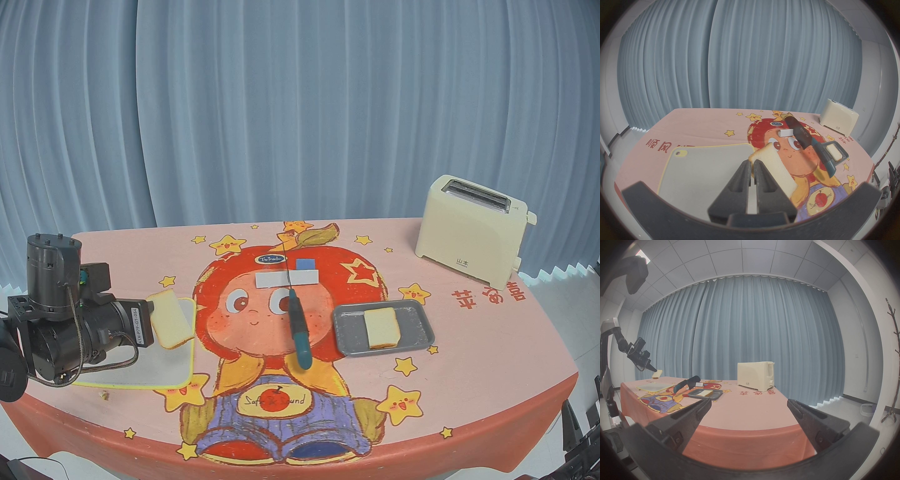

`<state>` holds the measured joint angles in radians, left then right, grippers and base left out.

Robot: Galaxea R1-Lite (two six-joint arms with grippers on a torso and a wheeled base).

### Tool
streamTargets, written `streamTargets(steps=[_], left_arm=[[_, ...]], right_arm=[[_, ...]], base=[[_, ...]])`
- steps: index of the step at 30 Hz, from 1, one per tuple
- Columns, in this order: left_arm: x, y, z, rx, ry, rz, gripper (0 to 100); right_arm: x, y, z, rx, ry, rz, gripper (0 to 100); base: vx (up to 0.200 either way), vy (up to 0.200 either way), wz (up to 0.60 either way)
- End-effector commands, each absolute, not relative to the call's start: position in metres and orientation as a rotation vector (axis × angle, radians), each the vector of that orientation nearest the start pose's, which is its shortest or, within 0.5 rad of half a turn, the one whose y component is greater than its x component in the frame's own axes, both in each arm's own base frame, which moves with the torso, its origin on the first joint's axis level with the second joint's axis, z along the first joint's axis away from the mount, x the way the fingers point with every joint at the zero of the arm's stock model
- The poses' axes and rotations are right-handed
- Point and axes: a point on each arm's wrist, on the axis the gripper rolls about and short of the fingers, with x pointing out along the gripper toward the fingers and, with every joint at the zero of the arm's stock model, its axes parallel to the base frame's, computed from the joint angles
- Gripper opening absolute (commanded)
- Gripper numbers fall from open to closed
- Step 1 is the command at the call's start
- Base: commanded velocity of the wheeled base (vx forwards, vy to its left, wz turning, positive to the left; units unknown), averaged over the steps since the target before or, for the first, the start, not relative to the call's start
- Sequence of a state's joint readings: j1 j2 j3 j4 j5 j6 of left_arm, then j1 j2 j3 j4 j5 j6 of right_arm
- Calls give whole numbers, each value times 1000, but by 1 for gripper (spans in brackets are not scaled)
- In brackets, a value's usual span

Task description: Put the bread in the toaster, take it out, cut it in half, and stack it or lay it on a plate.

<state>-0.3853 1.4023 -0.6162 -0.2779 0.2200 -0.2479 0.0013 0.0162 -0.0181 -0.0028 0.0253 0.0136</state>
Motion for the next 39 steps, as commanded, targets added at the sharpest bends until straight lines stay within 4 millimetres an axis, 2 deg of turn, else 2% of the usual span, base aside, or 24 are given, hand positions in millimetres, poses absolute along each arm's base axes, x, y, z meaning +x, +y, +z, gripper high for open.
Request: streamTargets(steps=[1,15,20,39], left_arm=[[202,-77,176,-92,500,-101,0],[199,-77,178,-93,492,-110,0],[192,-88,185,-97,470,-185,0],[190,-88,194,-106,433,-199,0]], right_arm=[[-23,1,76,14,-3,28,100],[-23,1,76,14,-3,28,100],[-23,1,76,14,-3,28,100],[-23,1,76,14,-3,28,100]], base=[[0,-200,0],[0,-200,0],[0,0,0],[0,0,0]])
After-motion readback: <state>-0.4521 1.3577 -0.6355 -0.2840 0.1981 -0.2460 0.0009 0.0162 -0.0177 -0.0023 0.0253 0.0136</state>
